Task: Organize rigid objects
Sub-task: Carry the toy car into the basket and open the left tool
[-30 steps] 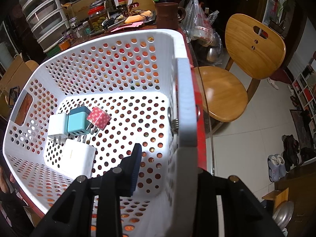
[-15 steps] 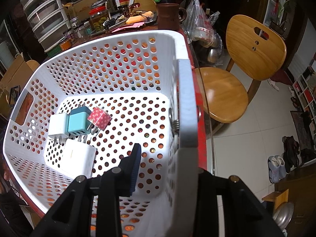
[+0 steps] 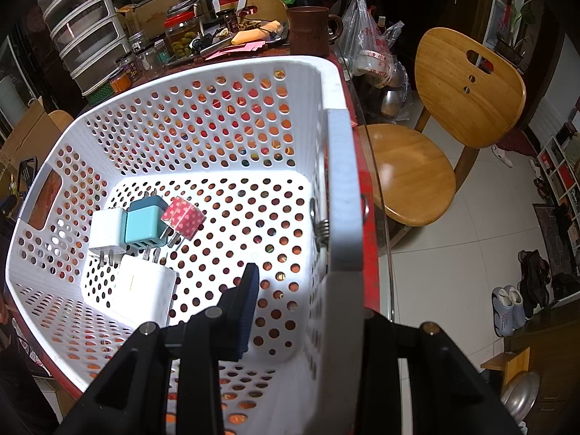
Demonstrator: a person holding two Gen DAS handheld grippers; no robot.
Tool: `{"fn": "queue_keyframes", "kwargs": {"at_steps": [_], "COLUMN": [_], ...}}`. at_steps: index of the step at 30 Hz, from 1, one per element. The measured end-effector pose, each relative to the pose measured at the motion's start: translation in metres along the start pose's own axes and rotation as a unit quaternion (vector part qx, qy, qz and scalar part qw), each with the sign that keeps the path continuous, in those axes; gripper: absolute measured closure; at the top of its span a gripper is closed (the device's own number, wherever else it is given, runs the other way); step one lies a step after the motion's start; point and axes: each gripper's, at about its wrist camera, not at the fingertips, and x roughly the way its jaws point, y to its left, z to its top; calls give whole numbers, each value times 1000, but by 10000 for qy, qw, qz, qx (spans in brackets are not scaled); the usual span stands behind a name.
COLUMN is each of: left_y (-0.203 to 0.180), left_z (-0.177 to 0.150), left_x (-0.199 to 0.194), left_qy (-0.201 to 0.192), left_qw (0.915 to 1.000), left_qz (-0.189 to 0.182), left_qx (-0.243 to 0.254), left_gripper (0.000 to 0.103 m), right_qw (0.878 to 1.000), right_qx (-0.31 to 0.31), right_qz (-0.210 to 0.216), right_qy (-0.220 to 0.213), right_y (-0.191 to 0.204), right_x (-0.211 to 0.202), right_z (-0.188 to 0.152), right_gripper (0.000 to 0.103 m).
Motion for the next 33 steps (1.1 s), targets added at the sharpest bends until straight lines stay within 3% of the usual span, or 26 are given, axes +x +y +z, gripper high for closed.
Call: {"fn": "queue_keyframes", "kwargs": {"at_steps": [20,33], "left_y": [-129,-231], "left_z": [32,18], "left_x": [-34,-30], "left_qy": [-337,101], "left_qw": [9944,9833], "left_qz": [-481,-937], "left_qx": [877,1554], "left_gripper": [75,75], "right_qw": [10000,10000], "right_qx": [-8,-4], "right_qz": [63,64], "right_qy": [-26,-27], "right_y": [0,0], "right_x": [0,0], "right_z": [1,1], "right_gripper": [67,67]}}
